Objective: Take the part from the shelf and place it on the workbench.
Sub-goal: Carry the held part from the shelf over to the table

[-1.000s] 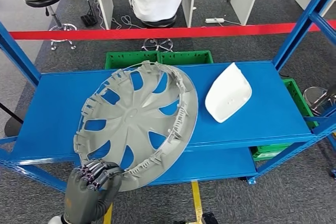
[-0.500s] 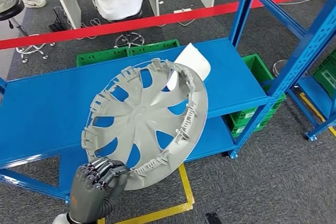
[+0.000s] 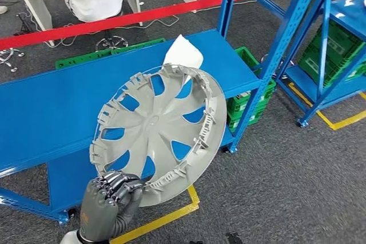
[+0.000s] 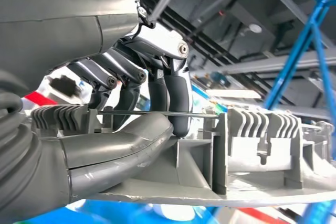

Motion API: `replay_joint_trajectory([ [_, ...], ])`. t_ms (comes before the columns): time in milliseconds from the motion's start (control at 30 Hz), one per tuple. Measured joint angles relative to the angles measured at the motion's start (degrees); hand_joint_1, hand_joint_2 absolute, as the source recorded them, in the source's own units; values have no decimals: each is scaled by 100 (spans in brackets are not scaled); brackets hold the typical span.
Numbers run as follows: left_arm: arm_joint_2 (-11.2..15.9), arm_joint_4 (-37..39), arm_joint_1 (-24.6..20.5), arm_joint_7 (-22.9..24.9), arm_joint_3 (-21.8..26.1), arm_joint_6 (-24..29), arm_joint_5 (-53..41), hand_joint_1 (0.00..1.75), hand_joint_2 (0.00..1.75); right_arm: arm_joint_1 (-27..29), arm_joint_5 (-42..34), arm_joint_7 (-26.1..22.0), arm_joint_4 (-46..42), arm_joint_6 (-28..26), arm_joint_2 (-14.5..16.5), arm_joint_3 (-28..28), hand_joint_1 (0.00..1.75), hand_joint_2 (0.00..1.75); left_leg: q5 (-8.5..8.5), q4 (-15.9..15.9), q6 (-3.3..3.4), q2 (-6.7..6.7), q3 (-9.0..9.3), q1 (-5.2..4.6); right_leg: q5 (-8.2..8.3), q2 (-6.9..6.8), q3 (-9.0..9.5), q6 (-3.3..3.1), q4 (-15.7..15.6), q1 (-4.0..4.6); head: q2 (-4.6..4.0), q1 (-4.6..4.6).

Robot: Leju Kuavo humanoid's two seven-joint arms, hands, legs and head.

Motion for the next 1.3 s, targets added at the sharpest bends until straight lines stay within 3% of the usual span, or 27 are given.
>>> replay_joint_trajectory([
  [33,-1,12,-1,4,-9,4,19,175,175,-4,-3,-6,0,-9,0,-9,0,175,51,15,-10,82,-76,0,40,-23,57,27,183,-19,0,0],
  [100,-2,34,-3,10,-25,11,57,175,175,1,-10,-9,-1,-33,0,-24,0,175,134,64,-45,221,-228,5,324,-86,432,78,-11,-61,0,0],
  [167,-5,50,-5,9,-36,14,96,175,175,-15,-19,-13,-9,-50,7,-35,0,175,191,144,-109,332,-345,-18,305,-329,1078,112,-842,-65,1,13],
  [233,-8,69,-17,-4,-50,19,135,175,175,-41,-28,-22,-20,-62,18,-51,0,175,255,199,-173,449,-390,-46,127,-488,1414,47,-1427,-36,1,3],
  [300,-8,99,-48,-54,-66,25,185,175,175,-36,-40,-27,-21,-69,22,-68,0,175,311,204,-236,547,-403,-30,161,-392,1332,-102,-1471,-16,0,-18],
  [333,-8,118,-67,-92,-74,27,217,175,175,-30,-44,-27,-20,-74,22,-77,0,175,242,235,-275,488,-427,-12,213,-331,1277,-167,-1467,-11,0,-19],
  [400,-8,150,-103,-182,-85,28,286,175,175,-23,-48,-25,-19,-88,21,-99,0,175,-213,570,-329,191,-539,13,367,-208,1141,-280,-1478,-13,0,-33],
  [467,-8,179,-143,-262,-95,29,349,175,175,-30,-49,-24,-20,-102,22,-114,0,175,-782,1165,-332,-75,-689,15,512,-91,988,-328,-1473,-1,0,-45],
  [533,-8,194,-166,-296,-100,29,376,175,175,-32,-49,-25,-20,-106,24,-116,0,175,-983,1473,-324,-128,-760,10,573,-36,909,-340,-1470,8,0,-47],
  [567,-8,200,-175,-308,-103,28,383,175,175,-32,-50,-25,-20,-107,23,-119,0,175,-1009,1565,-317,-136,-772,5,595,-13,879,-339,-1469,13,0,-48],
  [633,-13,240,-246,-400,-121,8,445,175,175,-32,-87,-3,-20,-167,33,-151,0,175,-750,1435,-236,-190,-482,-31,772,163,666,-333,-1466,34,0,-47],
  [667,-16,264,-292,-460,-133,-6,484,175,175,-38,-110,15,-20,-208,47,-174,0,175,-609,1183,-177,-303,-210,-50,888,275,536,-324,-1463,41,0,-47],
  [700,-21,283,-336,-518,-144,-24,521,175,175,-49,-134,36,-23,-254,69,-197,0,175,-475,728,-116,-450,135,-60,999,383,420,-307,-1456,53,0,-46],
  [767,-32,305,-389,-588,-159,-63,571,175,175,-66,-155,64,-29,-289,122,-227,0,175,-517,134,-80,-671,487,-64,1154,509,332,-253,-1476,49,0,-45],
  [833,-50,332,-432,-647,-173,-109,615,175,175,-58,-169,90,-30,-300,155,-259,0,175,-490,17,-65,-612,490,-74,1319,630,287,-179,-1554,37,0,-48],
  [867,-59,344,-453,-668,-179,-130,631,175,175,-50,-178,103,-28,-304,161,-276,0,175,-428,11,-39,-539,446,-68,1328,609,253,-151,-1572,38,0,-58],
  [933,-79,357,-478,-701,-191,-163,652,175,175,-45,-196,139,-26,-324,170,-302,0,175,-286,-6,21,-378,326,-43,1026,366,127,-108,-1387,46,0,-35],
  [1000,-99,372,-489,-729,-196,-196,675,175,175,-59,-208,176,-28,-347,180,-320,0,175,-183,-5,50,-254,207,-43,462,78,-10,-66,-880,33,0,-4],
  [1033,-108,385,-495,-748,-196,-214,690,175,175,-67,-210,195,-31,-357,187,-331,0,175,-136,-3,51,-191,149,-44,245,27,-64,-41,-553,24,0,-4],
  [1067,-118,404,-507,-776,-196,-238,715,175,175,-78,-213,212,-35,-366,198,-344,0,175,-77,3,46,-115,77,-45,108,-5,-105,-13,-203,11,0,-2],
  [1100,-130,428,-524,-814,-196,-267,747,175,175,-88,-214,228,-39,-376,207,-358,0,175,-14,12,39,-31,-9,-45,102,-20,-102,13,83,-3,0,-2],
  [1133,-143,455,-546,-859,-197,-299,788,175,175,-96,-215,239,-42,-386,217,-373,0,175,50,26,27,56,-107,-45,211,-31,-28,41,246,-19,0,-2],
  [1167,-156,480,-568,-905,-198,-334,829,175,175,-99,-215,245,-45,-396,226,-386,0,175,112,44,10,135,-206,-44,386,-54,147,65,209,-36,0,-1],
  [1200,-167,502,-589,-945,-201,-368,867,175,175,-103,-215,247,-49,-404,233,-397,0,175,164,71,-14,202,-291,-48,512,-122,433,88,-36,-53,0,-2],
  [1233,-177,517,-604,-977,-203,-397,895,175,175,-113,-215,248,-58,-409,249,-404,0,175,204,96,-41,258,-359,-60,493,-251,817,117,-451,-59,0,5],
  [1267,-185,528,-618,-999,-205,-425,915,175,175,-133,-214,246,-70,-416,265,-411,0,175,241,124,-72,312,-405,-73,373,-365,1180,106,-928,-52,0,4],
  [1300,-192,540,-633,-1021,-208,-451,934,175,175,-155,-213,245,-81,-419,281,-422,0,175,286,146,-101,369,-430,-83,242,-452,1421,79,-1299,-38,0,2],
])
